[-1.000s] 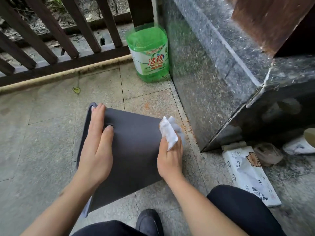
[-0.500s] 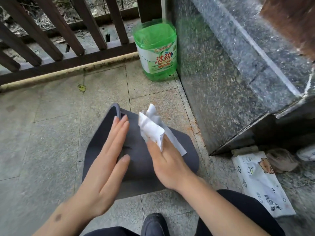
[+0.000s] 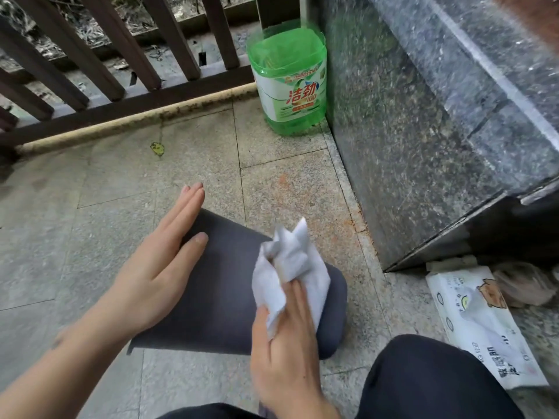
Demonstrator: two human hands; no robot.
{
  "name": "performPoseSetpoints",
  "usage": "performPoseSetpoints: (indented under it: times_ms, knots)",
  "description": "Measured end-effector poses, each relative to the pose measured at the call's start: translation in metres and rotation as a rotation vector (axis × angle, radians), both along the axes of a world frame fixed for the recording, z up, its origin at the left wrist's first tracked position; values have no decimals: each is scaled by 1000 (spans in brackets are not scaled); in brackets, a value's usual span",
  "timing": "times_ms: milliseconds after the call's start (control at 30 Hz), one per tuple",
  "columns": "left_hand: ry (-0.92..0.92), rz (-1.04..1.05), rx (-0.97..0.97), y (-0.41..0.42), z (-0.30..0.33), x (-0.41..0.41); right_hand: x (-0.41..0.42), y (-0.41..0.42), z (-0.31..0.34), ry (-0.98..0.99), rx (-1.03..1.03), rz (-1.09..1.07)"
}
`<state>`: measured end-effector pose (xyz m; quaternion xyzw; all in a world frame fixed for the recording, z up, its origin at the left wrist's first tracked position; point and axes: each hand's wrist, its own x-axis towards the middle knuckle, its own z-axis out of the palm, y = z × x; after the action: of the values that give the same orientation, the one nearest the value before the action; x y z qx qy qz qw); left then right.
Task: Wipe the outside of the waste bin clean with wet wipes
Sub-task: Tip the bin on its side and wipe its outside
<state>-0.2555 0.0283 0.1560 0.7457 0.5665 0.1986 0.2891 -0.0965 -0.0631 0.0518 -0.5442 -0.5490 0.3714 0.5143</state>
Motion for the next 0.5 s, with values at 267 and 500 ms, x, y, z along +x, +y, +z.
performPoseSetpoints:
  times_ms: [267, 500]
  knots:
    - [110, -64, 82, -15, 1, 19, 22, 19, -9, -130, -354, -250]
    - [56, -270, 63, -43, 6, 37, 25, 67, 33, -92, 24, 252]
